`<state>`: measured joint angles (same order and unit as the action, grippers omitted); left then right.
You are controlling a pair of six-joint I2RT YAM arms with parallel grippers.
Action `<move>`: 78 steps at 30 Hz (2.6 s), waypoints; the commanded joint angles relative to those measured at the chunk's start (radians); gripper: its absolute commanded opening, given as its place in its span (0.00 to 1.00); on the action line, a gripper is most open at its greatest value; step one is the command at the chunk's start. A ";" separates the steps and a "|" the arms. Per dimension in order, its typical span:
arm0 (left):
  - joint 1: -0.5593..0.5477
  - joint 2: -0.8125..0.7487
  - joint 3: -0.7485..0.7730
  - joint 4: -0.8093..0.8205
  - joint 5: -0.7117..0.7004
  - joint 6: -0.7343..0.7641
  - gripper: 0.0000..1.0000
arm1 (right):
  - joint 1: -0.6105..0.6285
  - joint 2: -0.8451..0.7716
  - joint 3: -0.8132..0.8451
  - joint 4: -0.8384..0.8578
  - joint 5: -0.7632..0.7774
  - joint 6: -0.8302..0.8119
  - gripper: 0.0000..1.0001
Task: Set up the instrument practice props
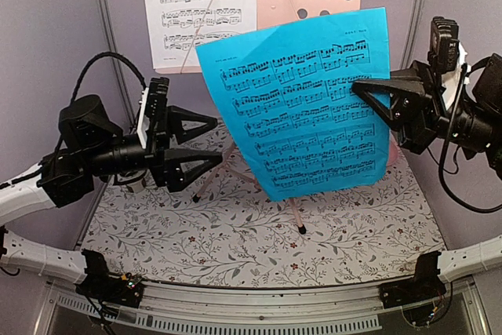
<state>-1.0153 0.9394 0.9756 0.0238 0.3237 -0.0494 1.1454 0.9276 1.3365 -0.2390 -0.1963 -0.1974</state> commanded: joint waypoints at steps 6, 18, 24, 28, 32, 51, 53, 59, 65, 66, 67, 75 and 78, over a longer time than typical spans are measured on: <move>-0.095 0.105 0.027 0.307 0.092 -0.034 0.72 | 0.006 -0.027 -0.116 0.290 -0.014 0.109 0.00; -0.144 0.166 0.055 0.407 0.026 -0.088 0.00 | 0.003 -0.022 -0.157 0.352 0.082 0.118 0.00; -0.143 0.135 0.169 0.221 -0.290 -0.128 0.00 | 0.002 -0.014 -0.134 0.308 0.381 0.115 0.39; -0.102 0.166 0.347 0.000 -0.436 -0.179 0.00 | -0.014 0.023 -0.041 0.294 0.537 0.082 0.57; -0.046 0.202 0.501 -0.147 -0.490 -0.218 0.00 | -0.019 0.115 0.070 0.264 0.645 0.024 0.58; 0.052 0.285 0.813 -0.414 -0.517 -0.210 0.00 | -0.109 0.510 0.504 -0.015 0.670 0.017 0.52; 0.053 0.286 0.810 -0.410 -0.518 -0.208 0.00 | -0.114 0.523 0.506 -0.012 0.678 0.011 0.52; 0.056 0.285 0.799 -0.387 -0.526 -0.199 0.00 | -0.120 0.558 0.500 0.039 0.720 -0.036 0.46; 0.063 0.291 0.805 -0.374 -0.537 -0.193 0.00 | -0.124 0.587 0.507 0.097 0.752 -0.102 0.35; 0.065 0.294 0.805 -0.372 -0.538 -0.193 0.00 | -0.125 0.590 0.508 0.105 0.752 -0.107 0.32; 0.067 0.296 0.805 -0.371 -0.542 -0.193 0.00 | -0.124 0.594 0.510 0.112 0.752 -0.115 0.29; 0.091 0.336 0.834 -0.361 -0.541 -0.189 0.00 | -0.128 0.584 0.475 0.188 0.746 -0.146 0.00; 0.106 0.362 0.856 -0.361 -0.534 -0.180 0.00 | -0.126 0.557 0.412 0.259 0.727 -0.153 0.00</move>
<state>-0.9382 1.2732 1.7905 -0.3584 -0.2142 -0.2535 1.0233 1.5185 1.8008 -0.1093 0.5438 -0.3416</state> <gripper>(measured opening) 0.008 0.019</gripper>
